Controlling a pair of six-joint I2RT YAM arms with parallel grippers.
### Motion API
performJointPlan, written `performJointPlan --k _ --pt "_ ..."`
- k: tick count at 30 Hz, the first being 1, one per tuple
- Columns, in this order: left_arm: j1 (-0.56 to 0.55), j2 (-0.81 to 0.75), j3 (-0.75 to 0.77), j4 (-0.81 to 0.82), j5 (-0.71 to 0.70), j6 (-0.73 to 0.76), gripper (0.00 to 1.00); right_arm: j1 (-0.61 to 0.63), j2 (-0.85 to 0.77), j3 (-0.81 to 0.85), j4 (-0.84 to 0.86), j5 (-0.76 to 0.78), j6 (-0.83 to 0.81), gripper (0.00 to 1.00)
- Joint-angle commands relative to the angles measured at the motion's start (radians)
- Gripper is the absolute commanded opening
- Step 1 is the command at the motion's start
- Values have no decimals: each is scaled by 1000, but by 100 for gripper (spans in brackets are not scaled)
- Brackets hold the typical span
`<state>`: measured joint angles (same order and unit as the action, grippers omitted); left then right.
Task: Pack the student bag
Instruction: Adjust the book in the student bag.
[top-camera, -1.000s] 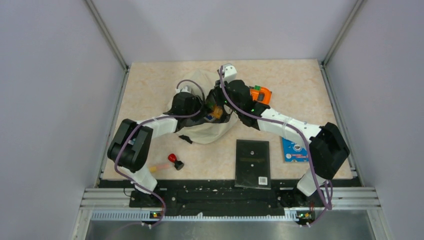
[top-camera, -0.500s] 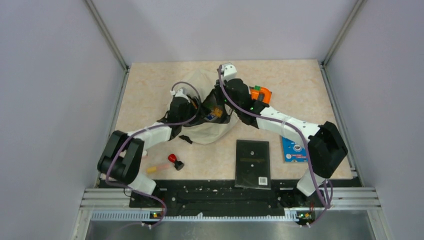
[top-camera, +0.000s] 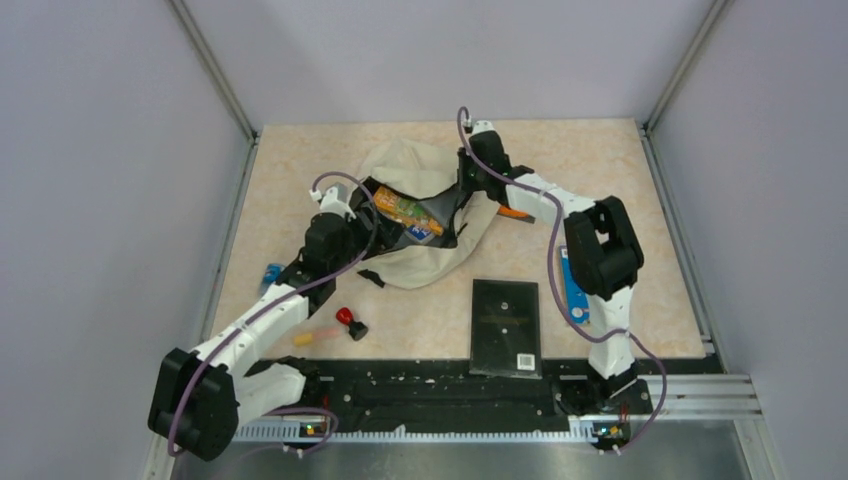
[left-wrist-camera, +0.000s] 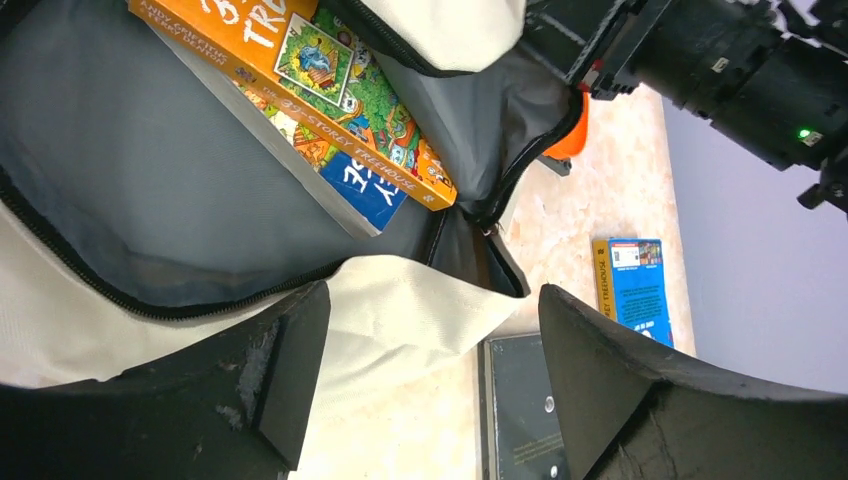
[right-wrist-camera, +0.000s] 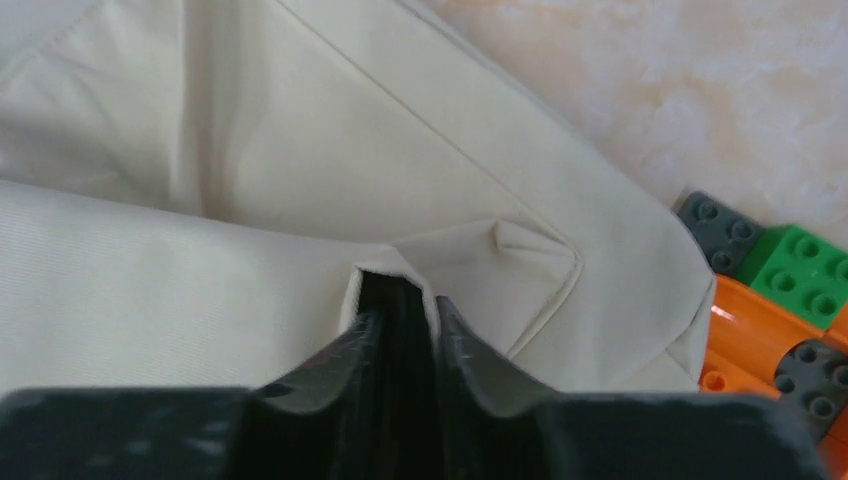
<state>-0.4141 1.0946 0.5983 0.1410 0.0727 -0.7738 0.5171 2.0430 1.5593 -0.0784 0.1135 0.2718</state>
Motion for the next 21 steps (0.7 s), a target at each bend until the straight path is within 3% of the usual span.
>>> performJointPlan --k 1,4,8,11,17,21 --pt "-4 -47 11 -55 4 31 82 -33 -22 32 -97 -99 -43 32" --pt "-5 -53 26 -70 34 32 82 -34 -91 3 -134 -176 -108 64" --pt "-5 -58 22 -68 69 48 83 -34 -228 -80 -161 -258 -141 86" --pt "-5 -58 17 -74 74 72 83 -34 -316 -161 -140 -320 -130 93" --pt "-7 -60 9 -66 134 105 84 -34 -382 -252 -67 -478 -58 95" --pt "-36 -102 -32 -46 108 151 84 -34 -451 -305 -76 -456 -15 95"
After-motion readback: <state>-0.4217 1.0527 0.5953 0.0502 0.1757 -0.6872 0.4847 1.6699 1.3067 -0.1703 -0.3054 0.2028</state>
